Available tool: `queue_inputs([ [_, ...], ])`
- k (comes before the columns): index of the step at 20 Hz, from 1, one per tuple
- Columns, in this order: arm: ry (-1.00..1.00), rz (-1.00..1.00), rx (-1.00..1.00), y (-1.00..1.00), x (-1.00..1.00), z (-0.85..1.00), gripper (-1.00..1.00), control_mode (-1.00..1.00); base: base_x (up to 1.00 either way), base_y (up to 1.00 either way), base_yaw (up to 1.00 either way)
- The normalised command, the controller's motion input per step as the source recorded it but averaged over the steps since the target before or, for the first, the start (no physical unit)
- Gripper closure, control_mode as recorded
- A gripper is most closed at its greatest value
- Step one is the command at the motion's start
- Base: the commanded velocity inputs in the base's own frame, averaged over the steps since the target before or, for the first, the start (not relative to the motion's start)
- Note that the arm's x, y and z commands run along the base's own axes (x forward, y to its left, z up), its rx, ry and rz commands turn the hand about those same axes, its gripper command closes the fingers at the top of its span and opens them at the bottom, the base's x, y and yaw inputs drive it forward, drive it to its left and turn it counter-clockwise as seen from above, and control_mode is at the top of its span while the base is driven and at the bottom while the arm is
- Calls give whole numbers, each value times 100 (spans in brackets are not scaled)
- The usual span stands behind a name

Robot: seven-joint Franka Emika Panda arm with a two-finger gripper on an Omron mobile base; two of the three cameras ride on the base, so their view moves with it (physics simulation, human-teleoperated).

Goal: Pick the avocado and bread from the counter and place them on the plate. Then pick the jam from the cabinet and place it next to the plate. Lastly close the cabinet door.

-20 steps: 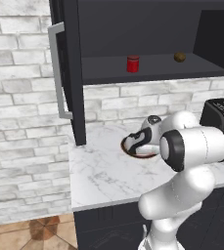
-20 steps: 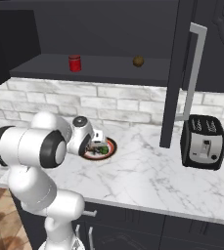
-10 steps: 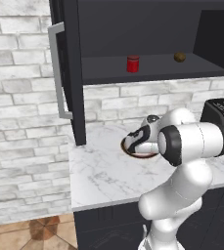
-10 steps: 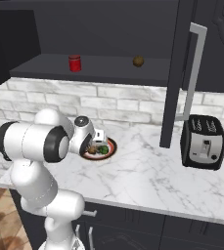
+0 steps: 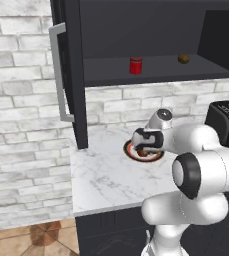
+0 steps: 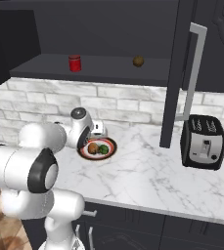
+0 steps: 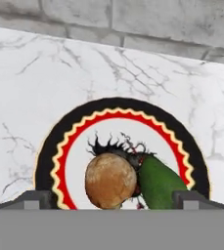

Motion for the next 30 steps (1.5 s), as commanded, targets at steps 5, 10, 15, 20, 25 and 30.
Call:
queue_inputs([
  [5,-12,0,0,-12,-66,100,-100,-100,0,0,0],
  [10,-8,0,0,-1,-59,100,-100,-100,0,0,0],
  [15,-8,0,0,0,-38,89,-100,-100,0,0,0],
  [20,-5,0,0,0,-25,74,-100,-100,0,0,0],
  [25,-1,0,0,8,-2,83,-100,-100,0,0,0],
  [30,0,0,0,10,0,72,-100,-100,0,0,0],
])
